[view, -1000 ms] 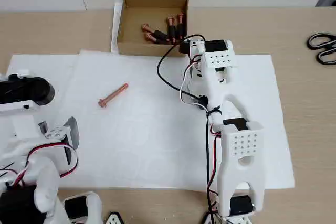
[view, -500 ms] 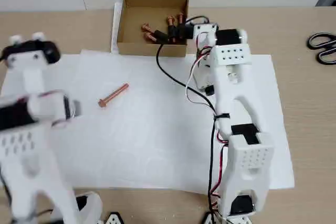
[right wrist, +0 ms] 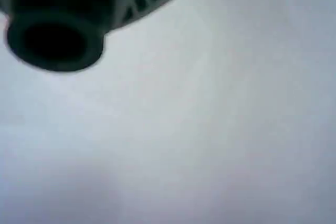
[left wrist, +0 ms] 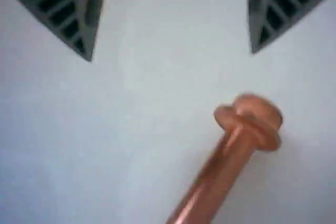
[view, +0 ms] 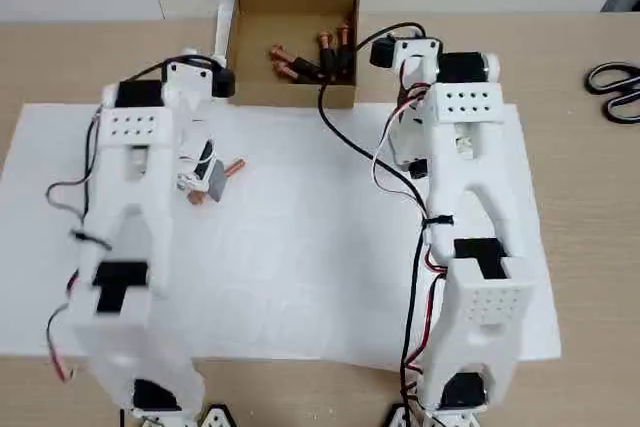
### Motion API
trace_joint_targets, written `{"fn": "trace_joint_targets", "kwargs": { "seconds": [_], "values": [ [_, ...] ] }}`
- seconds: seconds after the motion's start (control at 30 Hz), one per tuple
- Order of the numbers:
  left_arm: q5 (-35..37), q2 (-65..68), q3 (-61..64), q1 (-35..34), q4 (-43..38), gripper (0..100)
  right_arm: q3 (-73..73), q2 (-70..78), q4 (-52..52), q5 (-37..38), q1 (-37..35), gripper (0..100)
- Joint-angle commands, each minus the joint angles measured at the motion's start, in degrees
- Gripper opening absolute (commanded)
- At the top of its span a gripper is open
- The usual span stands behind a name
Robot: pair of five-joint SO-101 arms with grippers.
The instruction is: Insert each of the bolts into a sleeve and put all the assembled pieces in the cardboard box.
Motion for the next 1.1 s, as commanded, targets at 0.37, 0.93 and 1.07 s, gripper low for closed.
{"fn": "trace_joint_targets", "kwargs": {
  "seconds": [0.37,0.93,1.07],
  "values": [
    [-3.5,19.6,-17.6,0.7,-1.1,14,-1.4,-4.1,1.2,0.4,0.5,0.4],
    [-3.2,17.1,-19.7,5.3,5.4,1,-1.4,-4.1,1.2,0.4,0.4,0.4],
    [-3.3,12.6,-19.6,6.8,5.4,1,-1.4,-4.1,1.2,0.4,0.4,0.4]
  ]
}}
